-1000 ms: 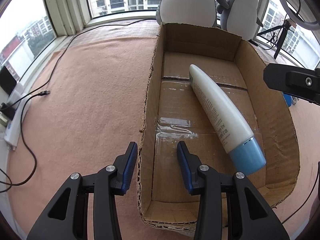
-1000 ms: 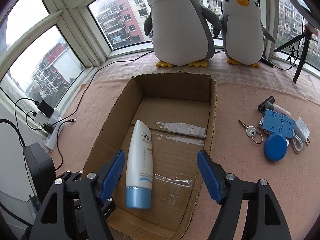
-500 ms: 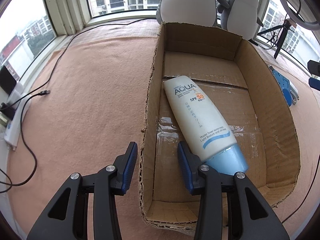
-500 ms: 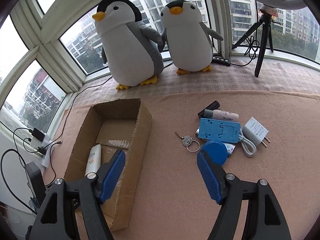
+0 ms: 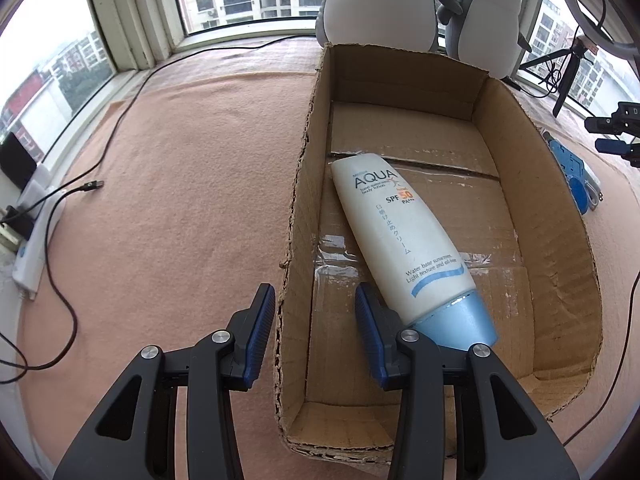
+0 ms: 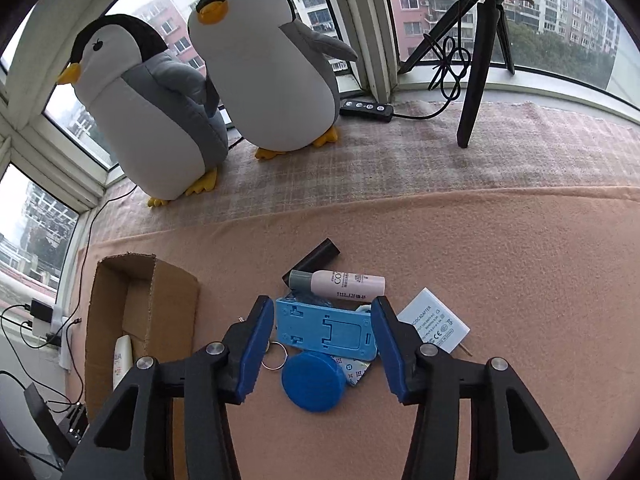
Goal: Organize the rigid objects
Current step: 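Move the right tool back to the items and toward the blue compact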
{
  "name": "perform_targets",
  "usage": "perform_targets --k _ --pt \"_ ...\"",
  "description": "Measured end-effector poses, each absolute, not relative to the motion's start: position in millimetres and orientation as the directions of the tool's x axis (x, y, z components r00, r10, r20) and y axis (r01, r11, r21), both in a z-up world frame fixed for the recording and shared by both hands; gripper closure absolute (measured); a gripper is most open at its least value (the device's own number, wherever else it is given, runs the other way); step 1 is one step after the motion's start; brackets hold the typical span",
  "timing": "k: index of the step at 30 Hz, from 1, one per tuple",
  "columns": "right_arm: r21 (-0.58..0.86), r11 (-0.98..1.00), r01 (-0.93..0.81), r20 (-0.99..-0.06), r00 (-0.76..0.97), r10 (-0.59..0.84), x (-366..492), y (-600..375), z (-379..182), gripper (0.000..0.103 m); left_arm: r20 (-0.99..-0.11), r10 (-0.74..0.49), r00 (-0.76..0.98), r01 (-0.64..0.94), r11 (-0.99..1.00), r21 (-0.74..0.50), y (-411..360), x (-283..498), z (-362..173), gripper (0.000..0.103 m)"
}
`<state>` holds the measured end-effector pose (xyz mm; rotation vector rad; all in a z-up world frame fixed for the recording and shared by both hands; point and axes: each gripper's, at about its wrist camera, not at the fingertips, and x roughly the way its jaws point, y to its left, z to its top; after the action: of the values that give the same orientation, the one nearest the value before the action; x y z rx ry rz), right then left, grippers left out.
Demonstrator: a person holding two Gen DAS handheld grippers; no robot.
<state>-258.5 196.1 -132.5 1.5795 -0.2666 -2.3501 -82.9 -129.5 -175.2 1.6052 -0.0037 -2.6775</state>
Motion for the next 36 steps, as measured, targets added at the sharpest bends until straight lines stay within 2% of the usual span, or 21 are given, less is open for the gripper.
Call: perform_targets --k 5,9,13,23,36 --pt "0.293 -0.945 0.145 -0.896 -0.304 -0.324 -289.8 181.6 -148.8 0.057 -0.882 -0.023 -0.470 0.020 -1.000 0.016 -128.5 -82.8 -175.2 0.062" --pt "0.270 -0.950 0.157 -0.914 -0.269 -0.305 -302.0 171.8 -162.4 0.063 -0.883 -0.025 -0.468 0.025 -1.000 0.015 -128.4 -83.5 -175.2 0.062" --pt "0.240 -0.955 0.175 -0.924 -0.261 -0.280 -303.3 166.5 -170.5 0.065 -0.883 -0.025 -0.468 0.024 -1.000 0.015 -128.4 -83.9 -175.1 0.062" --pt "0.128 -0.947 0.294 -0.931 -0.292 -0.217 -261.3 156.5 -169.4 0.065 -0.881 -0.019 -0.473 0.027 -1.000 0.008 -129.8 -83.1 -175.0 0.062" --pt "0.095 -0.924 0.371 -0.947 -0.252 -0.198 -202.0 167.4 -176.7 0.066 -0.878 -0.008 -0.478 0.021 -1.000 -0.002 -131.7 -78.9 -175.9 0.062"
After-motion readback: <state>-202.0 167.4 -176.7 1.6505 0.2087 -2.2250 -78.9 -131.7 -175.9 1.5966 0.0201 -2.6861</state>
